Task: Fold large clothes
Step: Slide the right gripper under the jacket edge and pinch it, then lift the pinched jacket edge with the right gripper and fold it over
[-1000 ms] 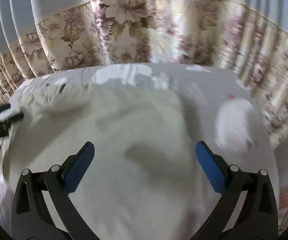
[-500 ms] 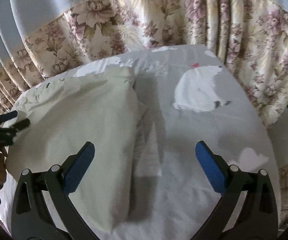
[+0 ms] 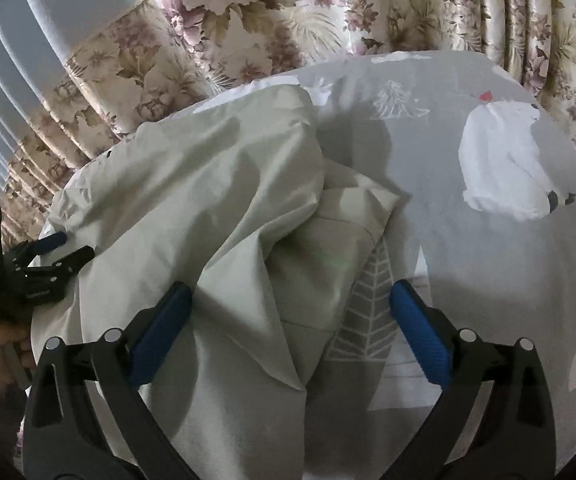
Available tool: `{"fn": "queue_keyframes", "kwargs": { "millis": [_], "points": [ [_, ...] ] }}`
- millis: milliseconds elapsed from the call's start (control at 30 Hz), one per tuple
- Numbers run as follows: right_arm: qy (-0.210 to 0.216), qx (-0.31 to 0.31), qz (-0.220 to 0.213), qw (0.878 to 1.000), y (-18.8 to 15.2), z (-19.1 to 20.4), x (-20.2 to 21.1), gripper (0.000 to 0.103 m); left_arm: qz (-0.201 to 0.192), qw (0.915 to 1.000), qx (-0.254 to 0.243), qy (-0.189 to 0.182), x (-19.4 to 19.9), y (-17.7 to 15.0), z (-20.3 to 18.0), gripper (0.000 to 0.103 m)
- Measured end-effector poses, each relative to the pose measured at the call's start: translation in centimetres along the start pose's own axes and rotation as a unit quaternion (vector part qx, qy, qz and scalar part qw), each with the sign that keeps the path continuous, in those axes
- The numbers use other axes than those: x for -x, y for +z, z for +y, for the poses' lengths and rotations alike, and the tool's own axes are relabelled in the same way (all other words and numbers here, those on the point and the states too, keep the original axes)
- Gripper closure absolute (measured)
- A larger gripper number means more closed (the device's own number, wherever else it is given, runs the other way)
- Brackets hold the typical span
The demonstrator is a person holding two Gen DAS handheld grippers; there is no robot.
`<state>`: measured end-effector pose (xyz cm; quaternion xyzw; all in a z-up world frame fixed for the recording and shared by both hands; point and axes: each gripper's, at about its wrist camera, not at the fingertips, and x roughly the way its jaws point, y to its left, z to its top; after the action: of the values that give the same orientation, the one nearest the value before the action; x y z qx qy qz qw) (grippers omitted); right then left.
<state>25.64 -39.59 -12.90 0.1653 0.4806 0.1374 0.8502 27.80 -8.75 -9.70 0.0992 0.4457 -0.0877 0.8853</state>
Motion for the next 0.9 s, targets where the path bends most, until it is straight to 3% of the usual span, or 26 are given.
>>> {"fn": "queue_keyframes", "kwargs": {
  "millis": [33,67,133,200,267,367,567,733,900],
  "points": [
    [0.009,-0.001,-0.001,1.000,0.0,0.0,0.0,0.014,0.000,1.0000,0.006,-0.005,0.2,0.1,0.1,0.002],
    [0.038,-0.005,0.001,0.999,0.1,0.1,0.0,0.037,-0.002,0.9997,0.015,-0.018,0.7,0.2,0.2,0.002],
    [0.070,-0.022,0.002,0.997,0.1,0.0,-0.1,0.058,-0.014,0.9990,0.018,-0.037,1.7,0.4,-0.4,0.002],
    [0.078,-0.028,0.004,0.997,0.3,0.1,-0.4,0.064,-0.023,0.9983,0.009,-0.052,2.6,0.6,-1.3,0.002],
    [0.094,-0.047,0.004,0.994,0.4,0.0,-0.6,0.077,-0.029,0.9974,-0.007,-0.065,3.3,0.8,-2.5,0.002],
    [0.104,-0.053,-0.001,0.993,0.6,0.3,0.1,0.089,-0.027,0.9975,-0.029,-0.058,3.2,1.0,-3.9,0.002],
    [0.165,-0.054,-0.043,0.984,2.5,2.5,4.5,0.093,0.022,0.9993,-0.030,-0.009,0.0,1.1,-3.8,0.001],
    [0.229,-0.060,-0.054,0.970,4.1,6.3,6.6,0.093,0.006,0.9997,-0.021,-0.011,-0.4,0.9,-3.3,0.001],
    [0.254,-0.042,-0.051,0.965,5.0,11.6,6.3,0.093,-0.015,0.9996,-0.019,-0.015,0.5,0.3,-2.8,0.002]
  ]
}}
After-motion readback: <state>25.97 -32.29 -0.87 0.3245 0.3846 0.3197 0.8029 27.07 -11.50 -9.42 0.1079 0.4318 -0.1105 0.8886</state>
